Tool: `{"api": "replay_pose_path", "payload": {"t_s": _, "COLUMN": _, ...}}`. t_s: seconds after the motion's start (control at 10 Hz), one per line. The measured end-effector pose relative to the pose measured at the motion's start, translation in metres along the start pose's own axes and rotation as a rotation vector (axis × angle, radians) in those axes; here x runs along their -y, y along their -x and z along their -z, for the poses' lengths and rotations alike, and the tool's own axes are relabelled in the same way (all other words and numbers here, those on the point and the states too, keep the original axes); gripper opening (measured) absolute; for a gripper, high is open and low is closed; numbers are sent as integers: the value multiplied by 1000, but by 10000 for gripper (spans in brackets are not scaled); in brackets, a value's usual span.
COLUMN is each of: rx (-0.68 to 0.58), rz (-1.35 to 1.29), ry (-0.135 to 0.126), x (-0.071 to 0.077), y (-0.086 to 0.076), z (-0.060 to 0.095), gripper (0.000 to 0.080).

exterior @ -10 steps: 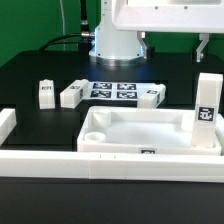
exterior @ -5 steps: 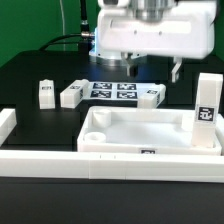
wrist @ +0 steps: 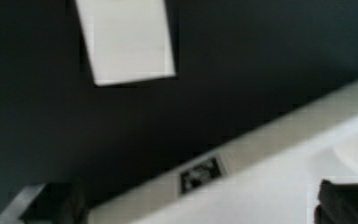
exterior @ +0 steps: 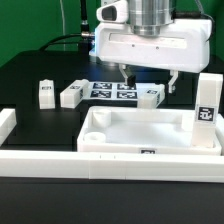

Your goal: Assemble desk

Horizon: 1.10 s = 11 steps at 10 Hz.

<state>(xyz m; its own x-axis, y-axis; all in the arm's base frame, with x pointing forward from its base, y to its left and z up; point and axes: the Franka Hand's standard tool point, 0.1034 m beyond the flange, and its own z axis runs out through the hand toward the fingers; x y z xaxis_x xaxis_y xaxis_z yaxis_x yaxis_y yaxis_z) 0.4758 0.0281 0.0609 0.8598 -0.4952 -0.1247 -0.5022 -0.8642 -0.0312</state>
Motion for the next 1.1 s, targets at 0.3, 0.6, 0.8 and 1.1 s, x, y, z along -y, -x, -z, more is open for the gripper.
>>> {"api": "replay_pose_path", "payload": {"t_s": 0.3, "rx": 172, "rz": 11, "ry": 3, "x": -17, "y": -2, "z": -4, "gripper": 648}}
{"api": "replay_pose_path", "payload": {"t_s": 0.6, "rx": 367, "rz": -2, "ry": 19, "x": -23, "y": -1, "z": -3, "gripper": 648}}
{"api": "replay_pose_path", "payload": {"t_s": 0.8, "rx": 471, "rz": 55, "ry": 23, "x": -24, "y": 3, "z": -6, "gripper": 648}}
{"api": "replay_pose_path", "payload": {"t_s": 1.1, "rx": 607, "rz": 141, "ry": 4, "x": -26, "y": 7, "z": -10, "gripper": 648}}
